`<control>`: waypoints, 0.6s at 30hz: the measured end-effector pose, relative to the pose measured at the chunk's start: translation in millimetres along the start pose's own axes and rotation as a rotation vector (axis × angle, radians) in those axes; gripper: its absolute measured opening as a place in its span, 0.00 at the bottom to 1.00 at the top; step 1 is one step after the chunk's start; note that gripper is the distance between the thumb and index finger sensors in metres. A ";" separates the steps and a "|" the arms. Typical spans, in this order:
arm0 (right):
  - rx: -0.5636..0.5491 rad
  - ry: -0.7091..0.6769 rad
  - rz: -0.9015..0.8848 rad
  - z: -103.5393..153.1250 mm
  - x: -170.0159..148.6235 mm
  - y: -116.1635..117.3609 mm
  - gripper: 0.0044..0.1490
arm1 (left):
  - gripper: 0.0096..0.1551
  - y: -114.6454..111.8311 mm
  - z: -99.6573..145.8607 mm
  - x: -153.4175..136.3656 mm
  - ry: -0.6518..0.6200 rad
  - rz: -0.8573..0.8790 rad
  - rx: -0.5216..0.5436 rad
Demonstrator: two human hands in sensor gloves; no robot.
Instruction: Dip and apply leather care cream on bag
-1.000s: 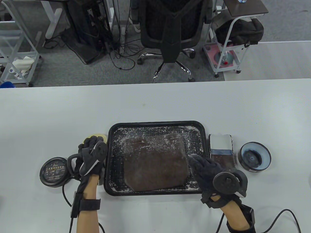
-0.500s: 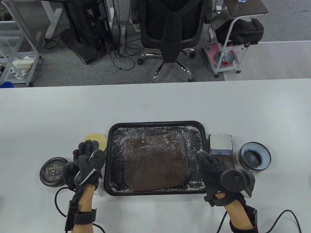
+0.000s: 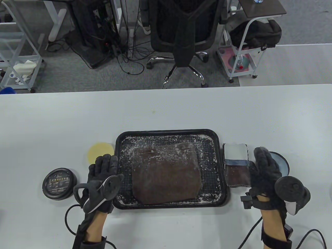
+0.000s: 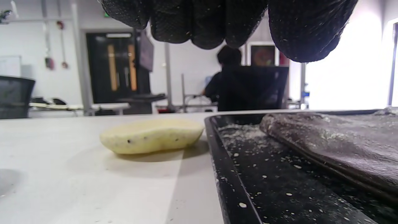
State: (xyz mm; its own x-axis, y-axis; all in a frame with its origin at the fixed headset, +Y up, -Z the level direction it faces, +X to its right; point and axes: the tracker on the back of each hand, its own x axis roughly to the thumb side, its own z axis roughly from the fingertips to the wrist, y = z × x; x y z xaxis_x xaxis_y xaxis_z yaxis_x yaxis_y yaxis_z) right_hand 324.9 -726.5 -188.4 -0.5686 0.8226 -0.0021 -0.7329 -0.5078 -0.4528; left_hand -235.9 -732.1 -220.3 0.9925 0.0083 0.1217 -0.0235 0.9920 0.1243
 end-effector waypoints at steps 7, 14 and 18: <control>-0.085 0.289 -0.106 -5.7 -49.8 -23.6 0.49 | 0.39 -4.6 -0.6 2.1 -0.003 -0.016 -0.011; -0.111 0.480 -0.024 -4.8 -71.4 -29.6 0.49 | 0.39 -5.9 -0.8 1.9 -0.006 -0.017 -0.002; -0.105 0.563 0.011 -4.7 -80.5 -29.4 0.48 | 0.38 -5.9 -0.6 0.5 0.000 -0.015 -0.003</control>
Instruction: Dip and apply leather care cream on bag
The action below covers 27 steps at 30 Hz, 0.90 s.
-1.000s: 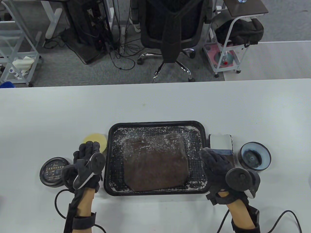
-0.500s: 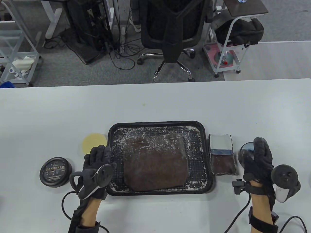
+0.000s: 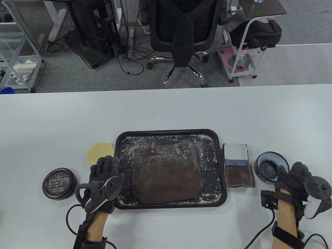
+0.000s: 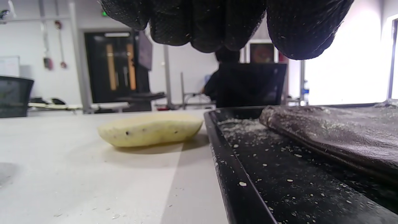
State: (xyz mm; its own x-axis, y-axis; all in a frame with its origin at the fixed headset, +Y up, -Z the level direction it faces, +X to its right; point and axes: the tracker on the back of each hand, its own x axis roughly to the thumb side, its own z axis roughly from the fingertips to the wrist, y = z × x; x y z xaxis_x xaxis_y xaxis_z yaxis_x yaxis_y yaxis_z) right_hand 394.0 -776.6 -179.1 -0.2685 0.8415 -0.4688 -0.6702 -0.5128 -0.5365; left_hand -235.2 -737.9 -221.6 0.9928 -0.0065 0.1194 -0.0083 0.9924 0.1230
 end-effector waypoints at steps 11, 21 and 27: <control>-0.004 0.111 0.073 -8.1 -11.4 8.3 0.42 | 0.38 -3.4 -0.4 -6.1 0.021 0.009 -0.022; -0.015 0.139 0.103 -9.0 -10.4 9.0 0.35 | 0.38 -3.0 -0.9 -8.1 0.025 0.012 -0.019; -0.066 0.108 0.056 -8.1 -8.9 3.7 0.34 | 0.38 -3.4 -0.9 -9.3 0.029 0.014 -0.027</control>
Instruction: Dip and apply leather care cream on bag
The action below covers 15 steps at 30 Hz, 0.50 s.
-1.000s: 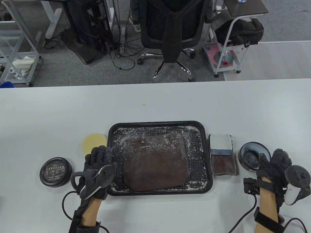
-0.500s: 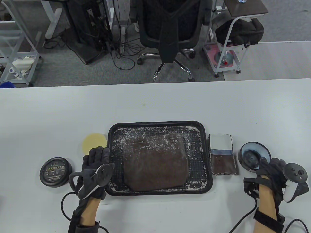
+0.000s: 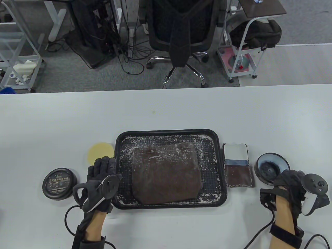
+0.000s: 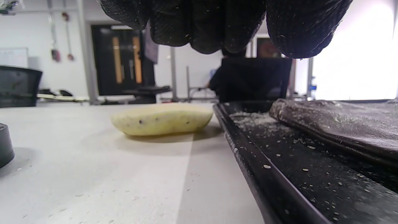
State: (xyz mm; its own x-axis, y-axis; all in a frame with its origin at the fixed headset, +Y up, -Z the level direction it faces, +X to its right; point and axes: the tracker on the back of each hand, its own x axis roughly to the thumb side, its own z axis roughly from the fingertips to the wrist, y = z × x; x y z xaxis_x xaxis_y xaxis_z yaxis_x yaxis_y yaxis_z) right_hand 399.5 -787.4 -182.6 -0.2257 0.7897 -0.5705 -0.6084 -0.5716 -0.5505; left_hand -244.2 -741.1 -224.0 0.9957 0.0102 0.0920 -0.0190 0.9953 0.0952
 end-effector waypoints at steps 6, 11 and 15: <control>-0.026 -0.092 -0.049 8.9 10.4 -7.0 0.35 | 0.37 1.5 0.4 -3.6 0.012 0.006 0.010; -0.065 -0.266 -0.059 27.1 32.9 -10.1 0.34 | 0.38 0.9 0.5 -7.2 0.029 -0.010 0.006; -0.075 -0.421 -0.079 43.4 46.8 -7.2 0.34 | 0.38 1.9 0.9 -13.9 0.056 -0.010 0.010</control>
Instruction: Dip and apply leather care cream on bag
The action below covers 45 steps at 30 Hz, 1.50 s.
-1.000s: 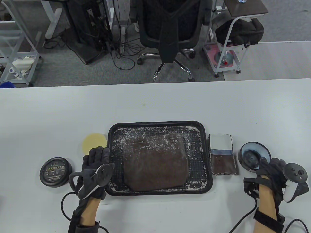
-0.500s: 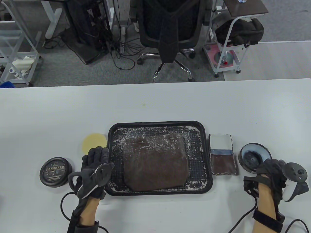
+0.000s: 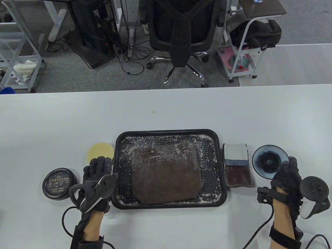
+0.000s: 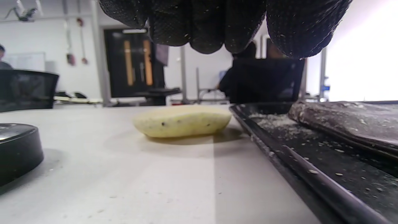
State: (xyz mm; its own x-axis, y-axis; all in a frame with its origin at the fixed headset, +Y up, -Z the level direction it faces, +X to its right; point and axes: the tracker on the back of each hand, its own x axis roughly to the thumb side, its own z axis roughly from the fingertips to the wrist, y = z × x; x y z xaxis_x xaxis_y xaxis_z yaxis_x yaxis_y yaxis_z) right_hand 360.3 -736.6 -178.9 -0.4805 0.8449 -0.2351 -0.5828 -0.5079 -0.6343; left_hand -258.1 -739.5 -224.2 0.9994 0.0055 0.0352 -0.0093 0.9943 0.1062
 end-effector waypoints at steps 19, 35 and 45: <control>0.452 -0.073 -0.515 37.5 31.2 61.2 0.48 | 0.42 -3.4 7.3 -80.9 0.396 0.100 -0.017; 0.561 -0.206 -0.385 67.6 59.5 78.4 0.58 | 0.63 -43.2 17.0 -151.4 0.622 0.295 -0.180; 0.573 -0.197 -0.428 68.9 60.3 79.2 0.57 | 0.75 -53.0 8.7 -162.7 0.659 0.308 -0.283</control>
State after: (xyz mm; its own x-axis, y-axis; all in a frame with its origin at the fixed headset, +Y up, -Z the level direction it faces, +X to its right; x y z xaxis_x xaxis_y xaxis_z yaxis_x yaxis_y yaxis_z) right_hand 240.0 -737.4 -192.6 -0.2119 0.9702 0.1172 -0.9702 -0.1945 -0.1444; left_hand -420.5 -794.0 -226.9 0.7681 0.2598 -0.5853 -0.3692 0.9264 -0.0733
